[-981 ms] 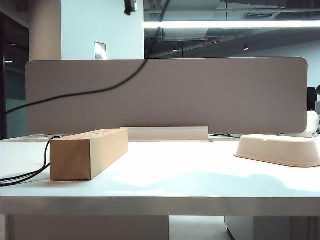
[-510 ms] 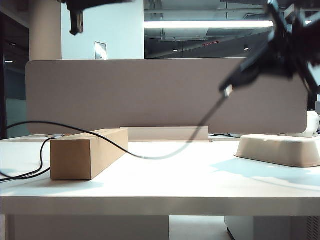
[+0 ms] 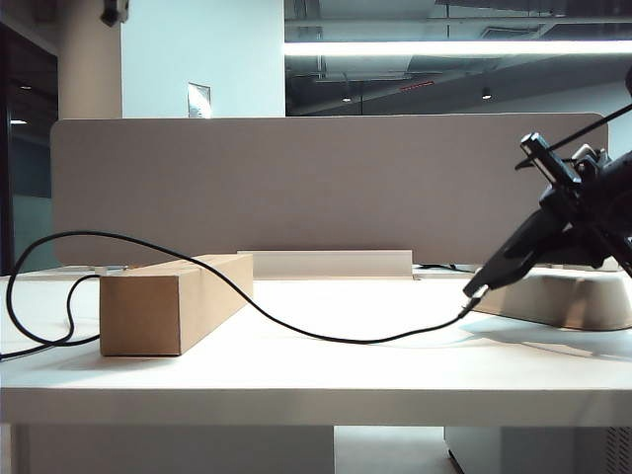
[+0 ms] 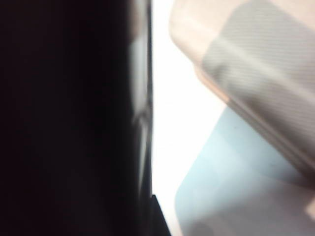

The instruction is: Pick up the charging cable and the phone, plug the charging cable into the charging port on the phone, and finally place them back on the table.

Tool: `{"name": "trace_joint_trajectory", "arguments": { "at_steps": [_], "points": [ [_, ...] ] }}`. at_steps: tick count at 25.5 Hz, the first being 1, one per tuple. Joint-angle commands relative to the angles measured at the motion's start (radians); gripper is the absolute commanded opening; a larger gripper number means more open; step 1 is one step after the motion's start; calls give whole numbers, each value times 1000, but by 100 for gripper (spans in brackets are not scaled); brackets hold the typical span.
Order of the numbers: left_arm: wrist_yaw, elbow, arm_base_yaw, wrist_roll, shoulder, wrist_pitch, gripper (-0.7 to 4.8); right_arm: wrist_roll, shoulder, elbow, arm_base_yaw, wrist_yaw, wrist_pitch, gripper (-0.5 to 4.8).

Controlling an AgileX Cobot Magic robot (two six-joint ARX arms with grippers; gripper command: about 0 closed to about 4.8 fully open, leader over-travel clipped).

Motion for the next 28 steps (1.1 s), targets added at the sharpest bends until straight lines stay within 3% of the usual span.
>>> {"name": "trace_joint_trajectory", "arguments": {
  "at_steps": [1,12,14,16,19,21,24,28],
  "points": [
    [-13,4,-1,14,-10,-12,-6,-3,17,8,0,19,38,-2],
    [-13,4,-1,14,-35,-24,-6,22,79,8,-8,114,16,2],
    [-13,4,-1,14,-39,-25,-6,21,79,8,-10,130,2,47],
    [-13,4,-1,14,-47,-31,-6,19,79,8,-13,151,-29,130],
    [-29,5,-1,14,-65,-38,-6,18,79,7,-24,173,-78,198],
    [-28,6,-1,14,-78,-38,-6,19,78,7,-36,170,-113,309],
    [-29,7,-1,14,-92,-40,-6,18,78,7,-46,169,-157,412],
    [-28,7,-1,14,-114,-48,-6,-6,77,7,-60,141,-213,433]
  ]
}}
